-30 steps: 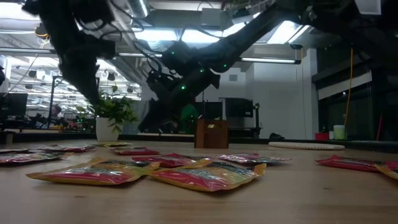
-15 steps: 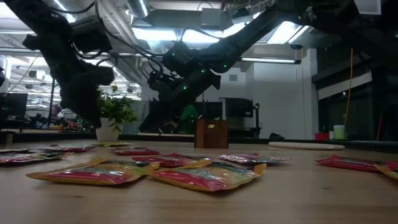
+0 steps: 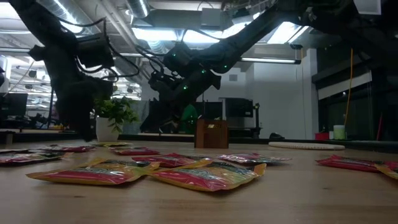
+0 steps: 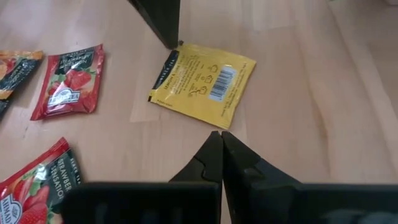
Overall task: Pick & Place Tea
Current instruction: Put the yellow tea bag into the left section of the wooden organizer
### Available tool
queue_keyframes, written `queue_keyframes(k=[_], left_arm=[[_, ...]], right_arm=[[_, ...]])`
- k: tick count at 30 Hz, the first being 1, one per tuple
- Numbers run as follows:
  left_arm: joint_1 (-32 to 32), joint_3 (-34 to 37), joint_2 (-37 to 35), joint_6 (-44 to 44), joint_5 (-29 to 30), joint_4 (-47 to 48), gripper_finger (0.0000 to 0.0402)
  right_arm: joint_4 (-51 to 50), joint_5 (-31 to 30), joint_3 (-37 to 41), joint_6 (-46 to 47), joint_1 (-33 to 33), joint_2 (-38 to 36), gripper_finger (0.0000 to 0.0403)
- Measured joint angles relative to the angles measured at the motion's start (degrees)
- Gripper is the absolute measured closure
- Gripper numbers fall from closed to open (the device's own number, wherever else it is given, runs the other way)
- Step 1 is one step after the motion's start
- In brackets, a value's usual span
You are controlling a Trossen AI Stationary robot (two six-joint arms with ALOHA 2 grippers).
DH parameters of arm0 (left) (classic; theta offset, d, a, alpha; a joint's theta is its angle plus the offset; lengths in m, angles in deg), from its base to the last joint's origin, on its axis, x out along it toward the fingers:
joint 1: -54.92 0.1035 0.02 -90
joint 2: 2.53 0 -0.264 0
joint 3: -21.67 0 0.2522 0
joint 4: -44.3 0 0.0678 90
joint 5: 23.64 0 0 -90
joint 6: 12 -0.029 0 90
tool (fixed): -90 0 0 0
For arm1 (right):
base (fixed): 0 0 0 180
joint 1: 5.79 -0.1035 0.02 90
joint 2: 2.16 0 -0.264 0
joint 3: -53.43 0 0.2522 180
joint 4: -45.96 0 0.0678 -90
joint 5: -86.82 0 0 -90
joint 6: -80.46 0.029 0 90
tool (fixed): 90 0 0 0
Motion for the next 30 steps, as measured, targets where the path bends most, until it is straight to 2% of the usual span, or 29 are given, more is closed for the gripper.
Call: queue_keyframes(k=[6,13,21,30], left_arm=[[0.02,-0.12,3.95,0.0,0.25,-2.87,0.04],[0.04,-0.59,9.94,-0.94,-3.7,-7.39,0.04],[0.0,-1.85,9.33,-0.01,-1.79,-6.49,0.04],[-0.46,-6.18,4.55,-0.51,2.01,3.79,0.04]], right_arm=[[0.08,-0.04,0.0,0.0,0.04,0.0,0.0398],[0.08,-0.08,0.0,-0.04,0.04,0.0,0.0397],[0.08,-0.08,-0.02,0.06,0.05,-0.02,0.0397],[0.34,0.72,-0.04,0.1,0.26,-0.11,0.0397]])
